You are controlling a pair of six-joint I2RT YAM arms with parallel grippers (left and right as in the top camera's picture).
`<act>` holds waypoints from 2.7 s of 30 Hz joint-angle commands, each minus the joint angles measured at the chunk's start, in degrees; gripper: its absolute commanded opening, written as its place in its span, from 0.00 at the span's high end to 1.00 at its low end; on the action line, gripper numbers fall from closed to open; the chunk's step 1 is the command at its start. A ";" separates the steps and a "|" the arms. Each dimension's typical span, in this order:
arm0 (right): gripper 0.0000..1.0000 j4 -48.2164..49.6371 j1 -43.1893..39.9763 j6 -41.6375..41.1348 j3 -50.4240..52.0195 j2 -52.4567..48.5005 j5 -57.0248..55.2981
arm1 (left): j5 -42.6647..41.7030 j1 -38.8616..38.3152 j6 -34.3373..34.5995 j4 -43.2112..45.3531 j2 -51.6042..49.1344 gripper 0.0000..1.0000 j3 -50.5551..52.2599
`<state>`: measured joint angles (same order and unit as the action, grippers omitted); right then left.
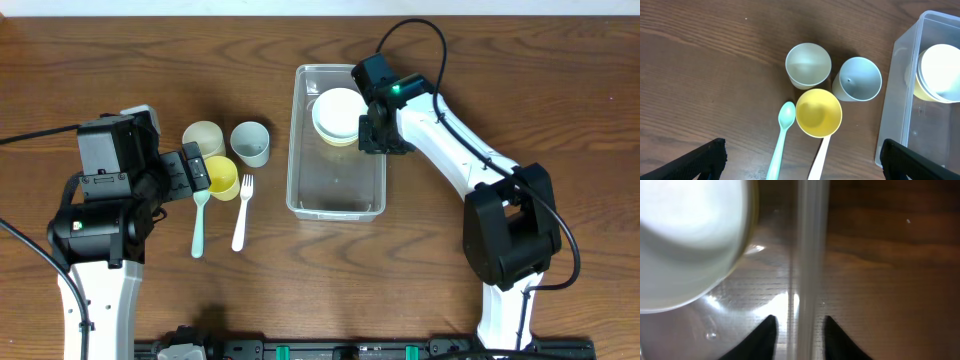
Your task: Pack container
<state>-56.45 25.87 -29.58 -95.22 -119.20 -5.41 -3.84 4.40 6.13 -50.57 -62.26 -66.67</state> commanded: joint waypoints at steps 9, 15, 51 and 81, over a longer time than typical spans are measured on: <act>0.93 -10.49 -7.74 -11.69 -0.20 0.04 -0.59 | 0.92 0.20 -0.52 0.04 0.09 0.02 -1.16; 0.81 -9.57 -9.03 -5.35 -0.20 0.07 -1.11 | 0.90 0.20 -0.52 0.04 0.09 0.02 -1.16; 0.77 6.49 -12.83 42.77 -0.24 0.04 1.18 | 0.92 0.20 -0.52 0.04 0.09 0.02 -1.16; 0.19 1.36 -14.08 20.63 -3.98 26.38 6.08 | 0.92 0.20 -0.52 0.04 0.09 0.02 -1.16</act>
<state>-53.47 13.17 -0.99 -97.01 -101.95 -0.25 -3.84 4.40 6.13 -50.57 -62.26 -66.67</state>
